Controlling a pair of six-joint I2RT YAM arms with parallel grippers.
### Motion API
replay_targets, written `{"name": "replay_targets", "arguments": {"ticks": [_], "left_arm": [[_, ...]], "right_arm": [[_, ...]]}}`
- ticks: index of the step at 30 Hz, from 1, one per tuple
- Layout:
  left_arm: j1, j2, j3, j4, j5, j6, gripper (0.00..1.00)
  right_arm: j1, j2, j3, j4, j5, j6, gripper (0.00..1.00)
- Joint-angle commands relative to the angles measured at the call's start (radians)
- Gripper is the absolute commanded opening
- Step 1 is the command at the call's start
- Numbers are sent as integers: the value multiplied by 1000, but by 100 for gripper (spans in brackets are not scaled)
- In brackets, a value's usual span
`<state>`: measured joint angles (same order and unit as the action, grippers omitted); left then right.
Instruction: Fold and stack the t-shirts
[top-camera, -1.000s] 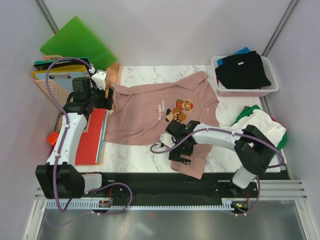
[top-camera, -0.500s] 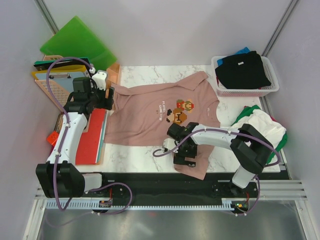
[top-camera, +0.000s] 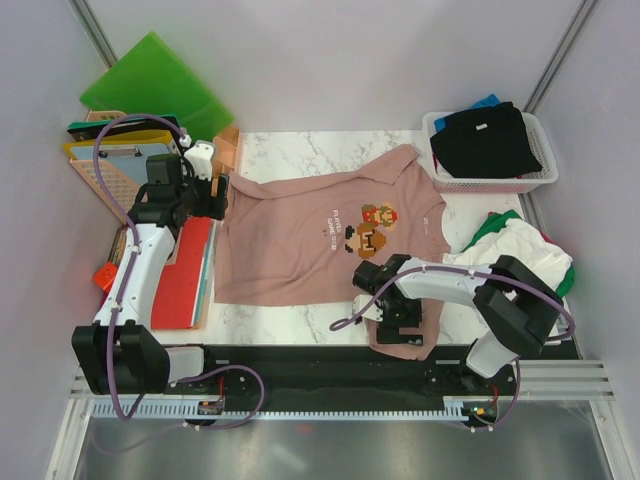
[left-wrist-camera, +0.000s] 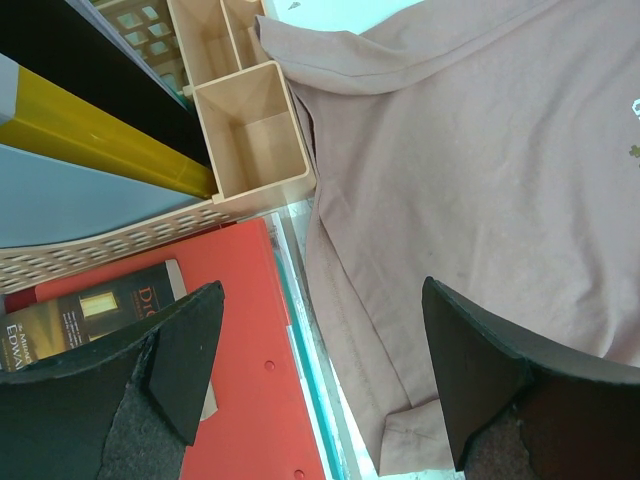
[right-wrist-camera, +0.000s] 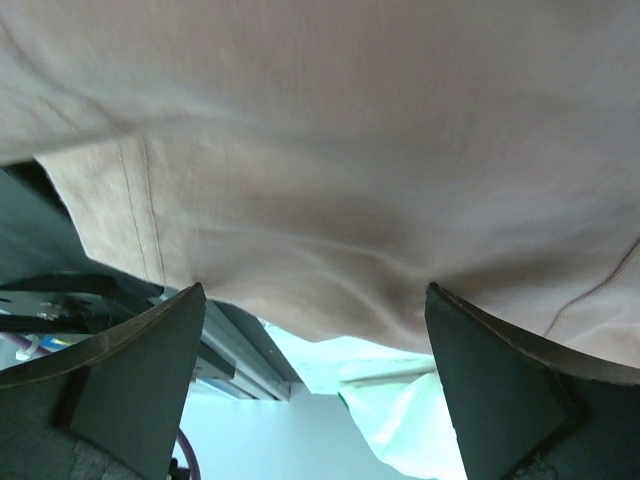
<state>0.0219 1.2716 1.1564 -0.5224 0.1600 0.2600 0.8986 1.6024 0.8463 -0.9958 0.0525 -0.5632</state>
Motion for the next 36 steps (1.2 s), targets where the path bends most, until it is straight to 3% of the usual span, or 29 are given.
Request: {"name": "replay_targets", "arguments": {"ticks": [1,13,16,19,22,25,26,30,31,34,36], "left_arm": [[4,2,16,27,15,8,87],[4,-6,-3,35,21,15,87],[4,-21,-15,47,42,15,87],[4,-55,-50,81,79,22,87],[4,-80,-73,116,113,36,86],[0,-58,-61,90,162,82,87],[-10,2,-34,0,171,103,87],[-111,161,74,-125,117,177,84],[-140,176,69,-101,-11,191,84],[-233,213,84,5,-219,170,84],[-237,238,126,53,-240,150,84]], "right_arm": [[-9,-42,-3,-44,30,-21,98],[-10,-171,54,-96,13,19,98],[-10,-263,178,-119,76,35,98],[-13,-355,411,-121,121,69,98],[-67,-465,455,11,156,130,98],[-136,-620,314,254,187,135,98],[-160,-659,280,361,208,138,98],[-199,-593,214,466,306,102,98],[-237,-561,241,467,279,103,98],[-306,-385,366,401,203,166,98],[-320,-233,468,388,210,195,98]]}}
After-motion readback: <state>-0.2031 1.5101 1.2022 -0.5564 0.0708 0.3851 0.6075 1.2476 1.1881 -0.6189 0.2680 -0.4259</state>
